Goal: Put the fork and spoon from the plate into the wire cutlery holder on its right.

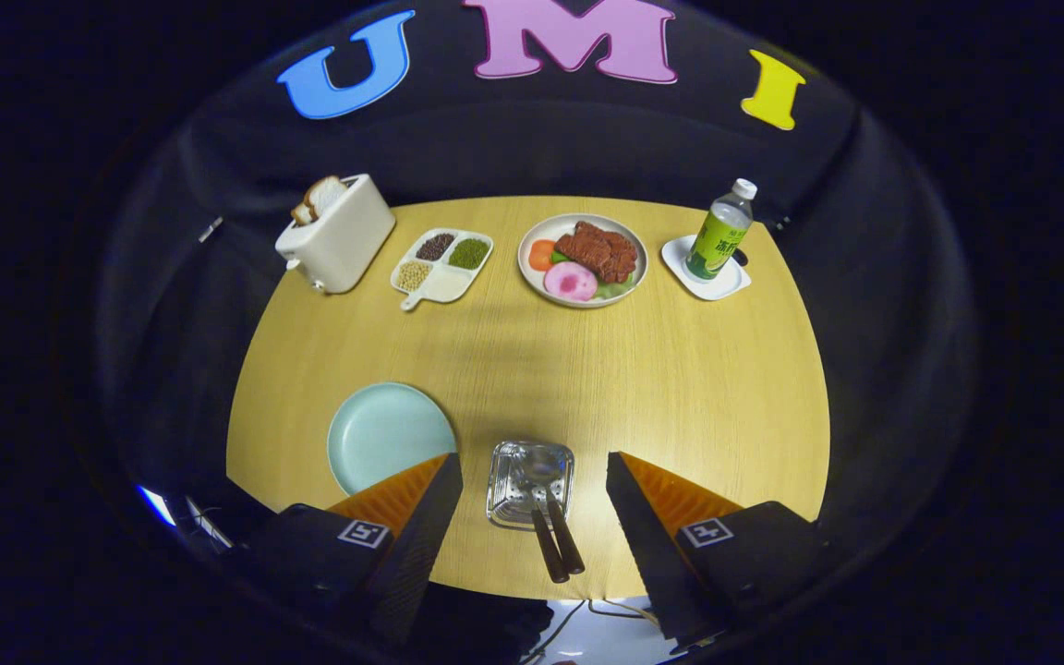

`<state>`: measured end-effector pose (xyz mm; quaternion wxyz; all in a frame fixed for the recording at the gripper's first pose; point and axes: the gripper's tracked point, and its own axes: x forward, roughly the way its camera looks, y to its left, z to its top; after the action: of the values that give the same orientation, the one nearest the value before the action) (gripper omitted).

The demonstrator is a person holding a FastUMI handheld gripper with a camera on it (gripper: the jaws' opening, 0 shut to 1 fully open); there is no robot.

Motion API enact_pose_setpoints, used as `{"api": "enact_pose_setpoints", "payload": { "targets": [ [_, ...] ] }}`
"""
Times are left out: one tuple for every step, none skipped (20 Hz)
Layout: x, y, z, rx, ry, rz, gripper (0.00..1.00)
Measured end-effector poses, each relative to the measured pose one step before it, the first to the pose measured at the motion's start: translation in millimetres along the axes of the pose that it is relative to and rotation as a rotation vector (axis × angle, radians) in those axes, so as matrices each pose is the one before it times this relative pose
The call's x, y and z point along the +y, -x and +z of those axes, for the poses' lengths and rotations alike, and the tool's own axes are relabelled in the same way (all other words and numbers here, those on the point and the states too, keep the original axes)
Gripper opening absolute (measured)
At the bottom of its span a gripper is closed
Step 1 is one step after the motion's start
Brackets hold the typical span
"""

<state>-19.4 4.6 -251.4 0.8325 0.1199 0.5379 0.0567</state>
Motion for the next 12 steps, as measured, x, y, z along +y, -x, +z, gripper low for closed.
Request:
{"api": "enact_pose_setpoints", "payload": {
  "targets": [
    [-1.02, 3.98, 3.14, -0.02981, -0.00814, -0.00234, 0.99],
    [-1.22, 6.23, 4.03, -0.03793, -0.01075, -0.00409, 0.99],
    [-1.78, 5.86, 5.25, -0.04111, -0.01114, -0.00497, 1.00],
    [-1.39, 6.37, 4.04, -0.04184, -0.01223, -0.00156, 1.00],
    [-1.97, 6.69, 5.89, -0.04303, -0.00519, -0.00161, 1.00],
    [-3.38, 5.75, 5.07, -0.04605, 0.00297, -0.00446, 1.00],
    [-5.30, 6.43, 8.08, -0.05311, 0.01166, -0.00600, 1.00],
    [-5.08, 6.36, 8.61, -0.05787, 0.01511, -0.01195, 1.00],
    [-5.12, 6.68, 9.48, -0.05776, 0.01391, -0.00643, 1.00],
    [1.06, 7.43, 4.45, -0.05274, 0.01489, -0.00027, 1.00],
    [-1.63, 6.46, 6.16, -0.04912, 0.01680, -0.00155, 1.00],
    [-1.27, 6.35, 5.03, -0.04538, 0.01588, 0.00283, 1.00]
  ]
}}
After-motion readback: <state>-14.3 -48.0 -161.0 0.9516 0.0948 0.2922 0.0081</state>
